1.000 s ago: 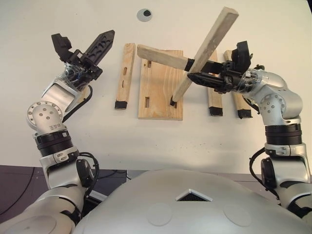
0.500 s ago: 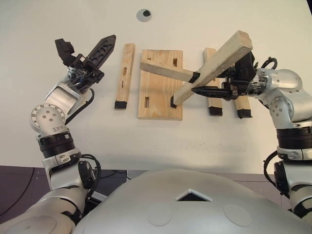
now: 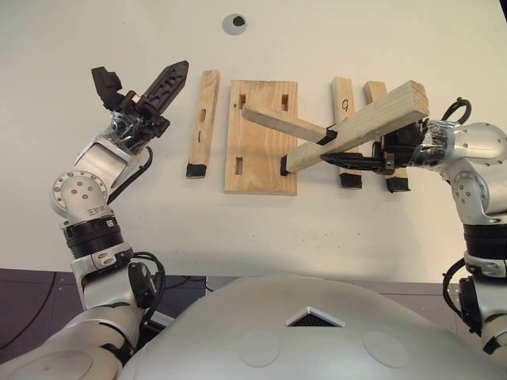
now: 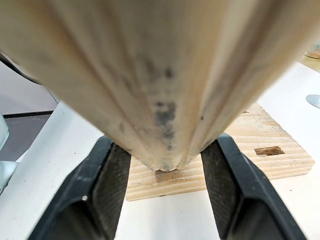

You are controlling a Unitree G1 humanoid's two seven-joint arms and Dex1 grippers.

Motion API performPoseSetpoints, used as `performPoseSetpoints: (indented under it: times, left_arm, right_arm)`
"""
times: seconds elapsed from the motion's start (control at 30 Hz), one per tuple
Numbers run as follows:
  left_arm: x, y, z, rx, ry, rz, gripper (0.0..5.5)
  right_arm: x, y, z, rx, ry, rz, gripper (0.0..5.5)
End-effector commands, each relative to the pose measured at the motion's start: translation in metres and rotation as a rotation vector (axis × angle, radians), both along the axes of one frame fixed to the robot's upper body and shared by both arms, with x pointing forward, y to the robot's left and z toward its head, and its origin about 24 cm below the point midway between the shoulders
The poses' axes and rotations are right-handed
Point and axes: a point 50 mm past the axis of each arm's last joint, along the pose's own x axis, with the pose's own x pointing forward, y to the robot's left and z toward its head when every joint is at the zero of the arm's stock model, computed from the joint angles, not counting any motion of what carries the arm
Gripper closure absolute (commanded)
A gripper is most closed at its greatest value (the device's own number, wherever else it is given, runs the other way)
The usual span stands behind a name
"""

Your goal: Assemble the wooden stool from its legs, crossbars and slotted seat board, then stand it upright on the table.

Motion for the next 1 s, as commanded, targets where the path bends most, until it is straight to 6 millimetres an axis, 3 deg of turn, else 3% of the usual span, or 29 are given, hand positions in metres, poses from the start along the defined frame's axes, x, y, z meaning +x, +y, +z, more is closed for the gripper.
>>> performPoseSetpoints:
  times: [0.03,0.17,0.33,0.5,0.73,0.87,1.0]
  left_arm:
    - [-0.001,-0.001,-0.002,0.018,0.011,0.009,0.66]
    - [-0.002,-0.002,-0.004,0.018,0.018,0.014,0.66]
    - [-0.001,-0.005,-0.007,0.017,0.029,0.027,0.66]
    - [-0.002,-0.009,-0.010,0.012,0.039,0.040,0.66]
    - [-0.005,-0.010,-0.016,0.000,0.051,0.076,0.66]
    - [-0.007,-0.007,-0.018,0.005,0.060,0.096,0.66]
    - [-0.003,-0.004,-0.019,0.020,0.068,0.114,0.66]
  right_arm:
    - [-0.007,-0.005,-0.004,-0.076,0.049,0.016,3.46]
    - [-0.012,-0.001,-0.012,-0.136,0.058,0.049,3.46]
    - [-0.003,0.004,-0.030,-0.386,0.069,0.065,3.46]
    - [0.011,0.018,-0.023,-0.504,0.108,0.067,3.46]
    - [0.002,0.015,-0.037,-0.628,0.216,0.082,3.46]
    - [-0.003,0.001,-0.023,-0.587,0.210,0.050,3.74]
    - [0.006,0.005,0.000,-0.476,0.117,0.044,4.43]
